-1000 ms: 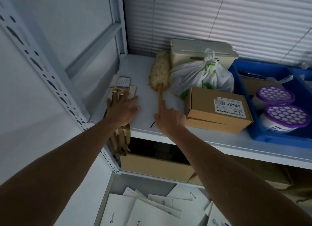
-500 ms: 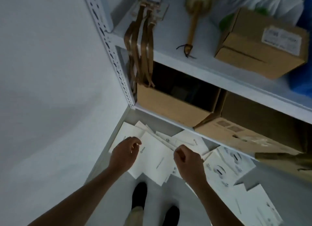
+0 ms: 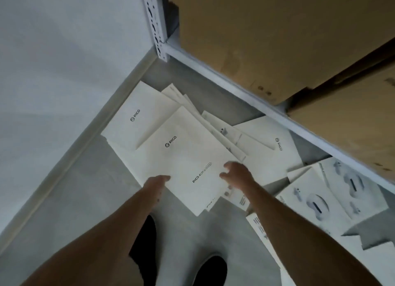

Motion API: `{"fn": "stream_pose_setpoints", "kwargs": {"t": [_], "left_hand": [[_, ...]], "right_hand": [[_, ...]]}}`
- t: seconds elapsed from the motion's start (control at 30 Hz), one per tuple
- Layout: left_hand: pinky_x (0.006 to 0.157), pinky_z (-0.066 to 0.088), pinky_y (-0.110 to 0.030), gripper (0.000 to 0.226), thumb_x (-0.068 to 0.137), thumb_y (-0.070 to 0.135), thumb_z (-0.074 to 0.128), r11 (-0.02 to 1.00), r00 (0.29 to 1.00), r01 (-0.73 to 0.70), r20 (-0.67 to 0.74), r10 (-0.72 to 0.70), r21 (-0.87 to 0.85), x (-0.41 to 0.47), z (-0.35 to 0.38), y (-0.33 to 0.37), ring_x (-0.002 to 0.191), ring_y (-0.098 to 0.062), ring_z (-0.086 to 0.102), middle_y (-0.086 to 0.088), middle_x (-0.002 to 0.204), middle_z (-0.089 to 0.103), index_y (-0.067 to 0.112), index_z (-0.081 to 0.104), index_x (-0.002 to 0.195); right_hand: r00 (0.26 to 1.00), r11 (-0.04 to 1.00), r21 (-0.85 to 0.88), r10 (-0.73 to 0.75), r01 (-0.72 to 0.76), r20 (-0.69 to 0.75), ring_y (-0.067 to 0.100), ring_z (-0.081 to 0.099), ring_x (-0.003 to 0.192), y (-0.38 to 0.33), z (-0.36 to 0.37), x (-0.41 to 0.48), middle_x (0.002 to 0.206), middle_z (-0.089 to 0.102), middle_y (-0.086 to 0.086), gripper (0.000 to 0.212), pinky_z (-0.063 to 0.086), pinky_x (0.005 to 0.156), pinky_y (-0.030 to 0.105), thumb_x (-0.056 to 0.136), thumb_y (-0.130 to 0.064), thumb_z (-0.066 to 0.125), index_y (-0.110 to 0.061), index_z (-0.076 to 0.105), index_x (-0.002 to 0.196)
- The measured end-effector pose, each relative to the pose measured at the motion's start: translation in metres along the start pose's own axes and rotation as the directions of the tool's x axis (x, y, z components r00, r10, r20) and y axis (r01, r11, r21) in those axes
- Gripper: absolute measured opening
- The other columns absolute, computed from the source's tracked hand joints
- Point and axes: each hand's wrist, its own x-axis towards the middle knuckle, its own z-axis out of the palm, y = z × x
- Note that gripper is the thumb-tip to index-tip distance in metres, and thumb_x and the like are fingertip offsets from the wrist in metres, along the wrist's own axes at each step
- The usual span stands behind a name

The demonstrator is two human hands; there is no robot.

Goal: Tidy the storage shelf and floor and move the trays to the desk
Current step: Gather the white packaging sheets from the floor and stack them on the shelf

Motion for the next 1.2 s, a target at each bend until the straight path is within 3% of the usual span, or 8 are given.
{"fn": "stream_pose_setpoints", "kwargs": {"t": [0.23,0.37,0.47,0.57,0.73,0.97,1.07,1.2], "left_hand": [[0.083,0.048,-0.039,0.029,0.078,0.022,0.071,0.872,0.998,0.019,-0.040,-0.044,-0.489,0.101,0.044,0.012,0.103,-0.030,0.059,-0.010,0.118,0.059,0.011,0.063,0.103],[0.087,0.051,-0.044,0.071,0.064,0.030,0.076,0.872,0.992,-0.012,-0.117,-0.052,-0.490,0.127,0.049,0.001,0.112,-0.035,0.059,-0.016,0.127,0.057,0.004,0.055,0.127],[0.092,0.048,-0.038,0.041,0.083,0.020,0.066,0.883,0.990,-0.027,-0.135,-0.041,-0.468,0.115,0.050,0.001,0.106,-0.035,0.058,-0.019,0.129,0.054,0.000,0.059,0.118],[0.067,0.046,-0.032,0.012,0.087,0.015,0.060,0.883,0.986,-0.092,-0.167,0.015,-0.461,0.103,0.049,0.003,0.075,-0.026,0.052,-0.025,0.122,0.059,0.003,0.063,0.084],[0.070,0.045,-0.026,0.049,0.089,0.022,0.055,0.839,0.926,-0.238,-0.374,0.044,-0.490,0.096,0.018,0.018,0.101,-0.023,0.060,-0.015,0.136,0.053,0.006,0.047,0.135],[0.107,0.042,-0.039,0.065,0.091,0.004,0.049,0.940,0.890,-0.310,-0.393,0.232,-0.146,0.144,-0.033,0.067,0.135,-0.032,0.044,-0.010,0.151,0.040,0.017,0.029,0.151],[0.110,0.040,-0.041,0.075,0.086,0.002,0.052,0.947,0.889,-0.312,-0.376,0.262,-0.078,0.155,-0.030,0.079,0.137,-0.029,0.043,-0.001,0.152,0.039,0.026,0.027,0.152],[0.094,0.046,-0.032,0.043,0.086,0.012,0.058,0.956,0.866,-0.292,-0.435,0.246,-0.041,0.143,-0.020,0.093,0.121,-0.027,0.058,-0.004,0.127,0.061,0.016,0.057,0.129]], "right_hand": [[0.965,0.998,-0.049,0.015,-0.029,-0.263,0.037,0.035,0.140,-0.007,0.002,0.126,0.151,0.037,0.017,0.117,0.034,0.111,0.051,0.065,-0.067,0.078,-0.010,0.022,0.151],[0.985,0.994,0.066,-0.074,0.086,-0.158,0.031,0.055,0.126,-0.002,-0.002,0.133,0.138,0.058,0.007,0.089,0.045,0.103,0.042,0.070,-0.056,0.081,-0.016,0.045,0.141],[0.983,0.963,0.200,-0.167,0.179,-0.078,0.026,0.065,0.107,0.018,-0.020,0.122,0.123,0.069,0.006,0.057,0.051,0.097,0.040,0.079,-0.038,0.079,-0.018,0.062,0.129],[0.972,0.884,0.420,-0.235,0.206,0.017,0.026,0.069,0.102,0.044,-0.046,0.100,0.113,0.073,0.003,0.043,0.053,0.098,0.047,0.082,-0.025,0.078,-0.016,0.066,0.123],[0.971,0.786,0.589,-0.239,0.187,0.011,0.031,0.070,0.105,0.063,-0.086,0.084,0.112,0.075,0.010,0.029,0.050,0.102,0.054,0.089,-0.014,0.071,-0.012,0.068,0.118],[0.966,0.873,0.421,-0.257,0.246,-0.032,0.019,0.055,0.126,-0.003,-0.112,0.141,0.133,0.062,-0.004,0.070,0.038,0.112,0.038,0.078,-0.038,0.082,-0.017,0.055,0.139],[0.959,0.933,0.240,-0.235,0.268,-0.158,0.024,0.056,0.120,-0.023,-0.106,0.159,0.130,0.061,0.003,0.055,0.042,0.101,0.034,0.091,-0.026,0.071,-0.011,0.051,0.141],[0.949,0.957,0.150,-0.208,0.248,-0.236,0.030,0.052,0.130,-0.036,-0.090,0.170,0.141,0.055,0.011,0.057,0.040,0.105,0.038,0.094,-0.024,0.066,-0.004,0.045,0.144]]}}
